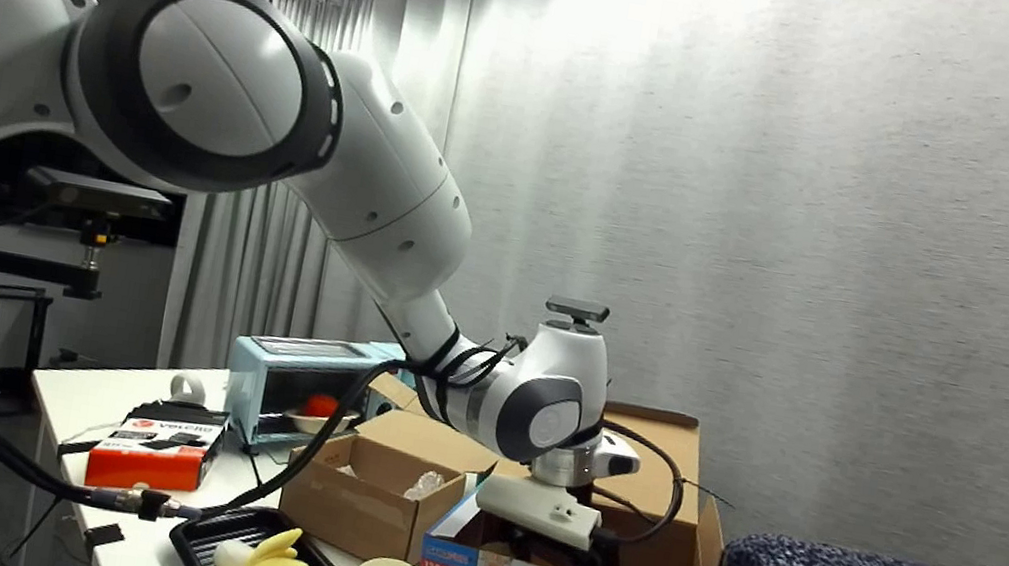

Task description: Take the black and pink objects out of the box

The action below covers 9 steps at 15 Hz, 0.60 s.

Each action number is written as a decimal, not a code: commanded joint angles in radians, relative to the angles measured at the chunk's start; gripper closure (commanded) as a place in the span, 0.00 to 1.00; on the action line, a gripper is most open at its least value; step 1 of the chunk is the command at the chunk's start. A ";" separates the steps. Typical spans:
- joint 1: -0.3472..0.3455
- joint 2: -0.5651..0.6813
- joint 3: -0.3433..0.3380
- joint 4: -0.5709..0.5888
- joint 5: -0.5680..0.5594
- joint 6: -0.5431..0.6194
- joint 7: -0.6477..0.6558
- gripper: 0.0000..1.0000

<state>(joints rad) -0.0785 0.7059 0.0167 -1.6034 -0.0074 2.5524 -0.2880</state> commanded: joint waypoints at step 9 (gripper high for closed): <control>-0.088 0.019 0.042 0.088 0.011 -0.044 -0.086 0.99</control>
<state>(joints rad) -0.1270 0.7209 0.0302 -1.5488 -0.0080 2.5494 -0.3292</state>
